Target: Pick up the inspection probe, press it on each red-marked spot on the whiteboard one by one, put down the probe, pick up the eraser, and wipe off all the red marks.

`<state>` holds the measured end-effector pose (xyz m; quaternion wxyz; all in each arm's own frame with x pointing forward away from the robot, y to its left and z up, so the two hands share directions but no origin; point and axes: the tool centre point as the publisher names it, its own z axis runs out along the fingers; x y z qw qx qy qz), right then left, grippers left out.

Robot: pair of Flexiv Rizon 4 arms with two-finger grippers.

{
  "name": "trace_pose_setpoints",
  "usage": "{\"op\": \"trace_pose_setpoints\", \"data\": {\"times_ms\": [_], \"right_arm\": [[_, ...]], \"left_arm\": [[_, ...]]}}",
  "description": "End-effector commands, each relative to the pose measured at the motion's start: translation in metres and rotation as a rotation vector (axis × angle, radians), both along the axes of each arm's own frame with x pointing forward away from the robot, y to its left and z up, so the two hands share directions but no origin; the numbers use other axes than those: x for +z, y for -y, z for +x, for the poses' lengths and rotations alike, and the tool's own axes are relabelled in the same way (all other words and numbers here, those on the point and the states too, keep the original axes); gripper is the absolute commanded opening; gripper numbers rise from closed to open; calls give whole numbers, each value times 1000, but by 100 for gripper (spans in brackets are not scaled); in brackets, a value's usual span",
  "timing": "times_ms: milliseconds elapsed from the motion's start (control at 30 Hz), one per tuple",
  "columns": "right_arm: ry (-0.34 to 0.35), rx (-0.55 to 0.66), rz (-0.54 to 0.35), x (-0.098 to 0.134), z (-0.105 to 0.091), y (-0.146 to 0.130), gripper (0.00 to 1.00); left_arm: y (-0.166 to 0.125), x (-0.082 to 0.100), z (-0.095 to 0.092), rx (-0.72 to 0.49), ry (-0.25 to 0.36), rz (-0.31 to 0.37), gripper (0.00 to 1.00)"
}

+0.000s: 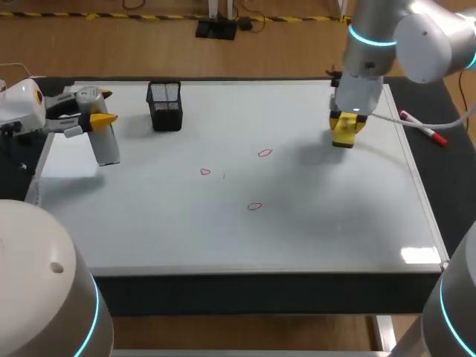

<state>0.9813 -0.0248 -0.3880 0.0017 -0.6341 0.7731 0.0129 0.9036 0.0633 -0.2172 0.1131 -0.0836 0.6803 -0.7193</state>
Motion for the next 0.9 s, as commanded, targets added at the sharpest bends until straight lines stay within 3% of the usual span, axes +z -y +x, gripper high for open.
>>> {"op": "trace_pose_setpoints", "data": {"times_ms": [33,533,900], "right_arm": [[4,45,-27,2,-7,-29,0],[25,241,-4,-1,-32,-157,0],[40,261,20,-7,-49,-243,0]], "left_arm": [[0,1,-1,3,1,1,0],[0,1,-1,3,1,1,0],[0,1,-1,3,1,1,0]]}}
